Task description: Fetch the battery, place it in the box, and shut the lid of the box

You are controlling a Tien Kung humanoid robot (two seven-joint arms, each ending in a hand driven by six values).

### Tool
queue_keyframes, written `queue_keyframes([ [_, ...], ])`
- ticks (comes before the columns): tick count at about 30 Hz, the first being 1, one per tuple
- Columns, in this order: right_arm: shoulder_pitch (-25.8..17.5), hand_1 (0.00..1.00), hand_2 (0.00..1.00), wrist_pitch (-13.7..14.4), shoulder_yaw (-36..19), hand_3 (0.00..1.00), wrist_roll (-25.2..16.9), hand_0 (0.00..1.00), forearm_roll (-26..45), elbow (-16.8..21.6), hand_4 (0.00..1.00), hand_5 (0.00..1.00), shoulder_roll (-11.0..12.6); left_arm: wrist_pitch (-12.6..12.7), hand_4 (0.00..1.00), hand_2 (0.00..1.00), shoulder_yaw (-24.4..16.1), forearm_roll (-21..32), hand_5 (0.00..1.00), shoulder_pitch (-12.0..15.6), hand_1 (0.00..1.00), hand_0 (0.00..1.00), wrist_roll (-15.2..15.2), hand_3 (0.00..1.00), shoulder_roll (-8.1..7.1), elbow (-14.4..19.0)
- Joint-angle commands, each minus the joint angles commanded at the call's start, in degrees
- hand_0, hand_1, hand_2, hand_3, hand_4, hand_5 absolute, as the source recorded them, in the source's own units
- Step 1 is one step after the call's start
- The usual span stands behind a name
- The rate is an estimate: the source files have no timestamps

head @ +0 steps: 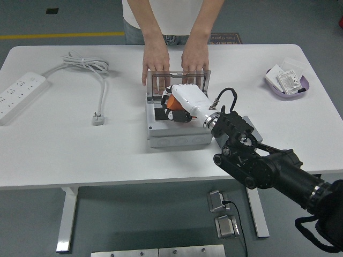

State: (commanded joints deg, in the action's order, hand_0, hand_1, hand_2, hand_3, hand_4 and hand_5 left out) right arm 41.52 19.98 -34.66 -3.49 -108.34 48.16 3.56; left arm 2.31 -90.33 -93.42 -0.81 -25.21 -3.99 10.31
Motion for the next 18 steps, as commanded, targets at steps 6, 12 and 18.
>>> queue_keyframes([
  [6, -0.2, 0.388, 0.440, 0.3, -0.4, 0.509, -0.2, 0.394, 0.3, -0.2, 0.863, 0.473, 0.1, -0.1, 0.701, 0.537, -0.1, -0.3, 0.090, -0.1, 0.633, 0.625, 0.0, 0.622, 0.13, 0.0],
  [12, -0.2, 0.389, 0.428, 0.3, -0.6, 0.508, -0.3, 0.396, 0.5, -0.3, 0.888, 0.494, 0.1, -0.1, 0.701, 0.537, -0.1, -0.3, 0.090, -0.1, 0.634, 0.625, 0.0, 0.622, 0.15, 0.0],
  [18, -0.3, 0.385, 0.420, 0.1, -1.0, 0.500, 0.4, 0.393, 0.4, 0.9, 0.895, 0.494, 0.4, -0.1, 0.701, 0.537, -0.1, -0.3, 0.091, 0.0, 0.633, 0.625, -0.1, 0.622, 0.25, 0.0],
])
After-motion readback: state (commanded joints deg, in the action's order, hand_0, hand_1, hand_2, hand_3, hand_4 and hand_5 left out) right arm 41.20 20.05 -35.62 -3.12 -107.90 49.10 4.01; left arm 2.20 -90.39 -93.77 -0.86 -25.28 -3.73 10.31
